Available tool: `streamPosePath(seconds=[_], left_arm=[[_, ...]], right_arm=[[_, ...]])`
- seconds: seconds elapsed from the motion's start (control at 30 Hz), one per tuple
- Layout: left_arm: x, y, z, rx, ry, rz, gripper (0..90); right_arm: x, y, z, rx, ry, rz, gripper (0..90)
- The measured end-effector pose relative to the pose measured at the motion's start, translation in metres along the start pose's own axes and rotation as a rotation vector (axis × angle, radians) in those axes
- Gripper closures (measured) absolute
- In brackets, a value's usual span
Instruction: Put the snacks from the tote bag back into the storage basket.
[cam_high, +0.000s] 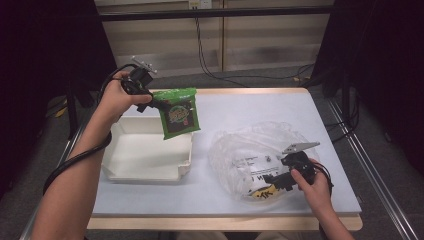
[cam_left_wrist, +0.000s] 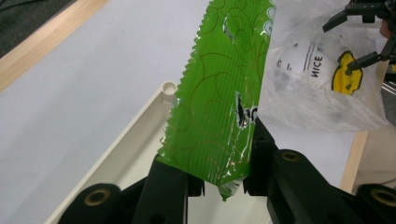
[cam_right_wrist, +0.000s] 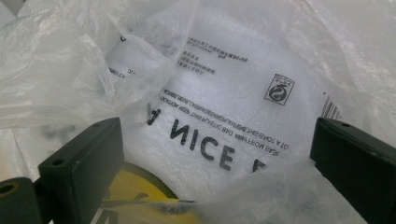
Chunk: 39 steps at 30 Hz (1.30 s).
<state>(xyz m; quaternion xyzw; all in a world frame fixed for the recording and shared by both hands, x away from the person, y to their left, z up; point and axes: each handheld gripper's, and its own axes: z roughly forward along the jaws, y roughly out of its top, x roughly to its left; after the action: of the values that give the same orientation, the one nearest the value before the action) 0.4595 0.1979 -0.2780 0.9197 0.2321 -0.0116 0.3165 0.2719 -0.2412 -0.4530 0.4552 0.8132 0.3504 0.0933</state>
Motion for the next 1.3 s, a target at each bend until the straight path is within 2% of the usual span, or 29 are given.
streamPosePath(seconds=[0.03,0.07,0.1,0.13,0.2,0.23,0.5,0.53,0.63,0.67,0.7,0.87,1.0,1.03,1.3], left_arm=[[0.0,-0.001,0.0,-0.008,0.005,-0.008,74.7],[0.002,-0.001,-0.001,0.003,-0.001,0.008,74.7],[0.001,-0.002,-0.001,-0.011,0.003,-0.01,74.7],[0.001,-0.003,-0.001,-0.011,0.006,-0.006,74.7],[0.002,-0.003,-0.002,-0.003,0.01,-0.011,74.7],[0.003,-0.004,-0.003,0.009,0.011,0.002,74.7],[0.006,-0.007,-0.009,-0.003,0.024,-0.022,74.7],[0.008,-0.008,-0.01,0.011,0.02,-0.012,74.7],[0.01,-0.011,-0.011,0.015,0.033,-0.015,74.7],[0.01,-0.013,-0.01,0.008,0.032,-0.03,74.6],[0.012,-0.014,-0.011,0.017,0.036,-0.021,74.7],[0.016,-0.019,-0.008,0.015,0.036,-0.043,74.6],[0.019,-0.021,-0.005,0.026,0.033,-0.027,74.6],[0.02,-0.022,-0.004,0.025,0.03,-0.041,74.6],[0.026,-0.028,0.004,0.034,0.035,-0.045,74.5]], right_arm=[[0.0,0.0,0.0,-0.002,-0.001,-0.001,2.8],[0.0,0.0,-0.001,0.0,-0.004,0.004,2.8],[0.0,0.0,-0.001,0.001,-0.003,0.004,2.8],[0.0,0.0,-0.001,-0.001,-0.001,-0.002,2.8],[0.0,-0.001,0.0,0.001,0.005,0.0,2.8],[0.001,-0.001,0.0,0.004,0.0,0.0,2.8],[0.001,0.0,-0.001,-0.004,-0.007,-0.013,2.8],[0.0,-0.001,-0.002,-0.004,-0.008,-0.016,2.8],[0.0,-0.001,-0.002,0.0,-0.013,-0.007,2.8],[0.0,-0.001,-0.003,-0.001,-0.013,-0.008,2.8],[0.0,-0.001,-0.003,-0.003,-0.012,-0.009,2.8],[0.001,-0.001,-0.004,-0.002,-0.016,-0.009,2.8],[0.002,-0.001,-0.004,-0.006,-0.013,-0.015,2.8],[0.002,-0.001,-0.004,-0.003,-0.014,-0.015,2.8],[0.002,-0.002,-0.003,-0.007,-0.005,-0.012,2.7]])
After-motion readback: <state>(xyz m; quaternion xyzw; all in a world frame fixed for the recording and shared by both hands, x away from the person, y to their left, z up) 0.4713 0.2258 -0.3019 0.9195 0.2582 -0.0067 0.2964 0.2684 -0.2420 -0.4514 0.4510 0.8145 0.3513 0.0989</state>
